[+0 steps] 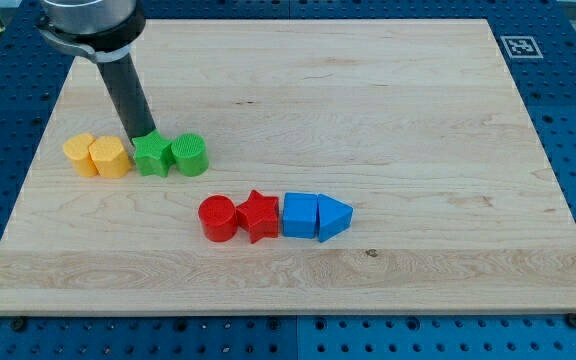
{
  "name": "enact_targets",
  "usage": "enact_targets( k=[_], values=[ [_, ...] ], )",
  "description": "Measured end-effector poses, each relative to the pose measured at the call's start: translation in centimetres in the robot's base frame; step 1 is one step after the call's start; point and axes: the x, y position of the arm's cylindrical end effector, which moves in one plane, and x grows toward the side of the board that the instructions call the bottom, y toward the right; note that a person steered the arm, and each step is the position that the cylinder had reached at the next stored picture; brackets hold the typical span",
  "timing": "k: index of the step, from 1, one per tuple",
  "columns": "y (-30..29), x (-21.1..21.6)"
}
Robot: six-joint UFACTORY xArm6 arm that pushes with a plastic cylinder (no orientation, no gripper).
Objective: Point your arm at center left
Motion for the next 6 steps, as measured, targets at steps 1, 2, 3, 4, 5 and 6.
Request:
enact_targets(
  k=[1, 2, 3, 4, 5, 6],
  values=[
    [1.4, 0.1],
    [2.7, 0.1],
    [3.1, 0.0],
    [2.8, -3.5],
    [-2.5, -6.3],
    [-9.2, -4.4]
  ],
)
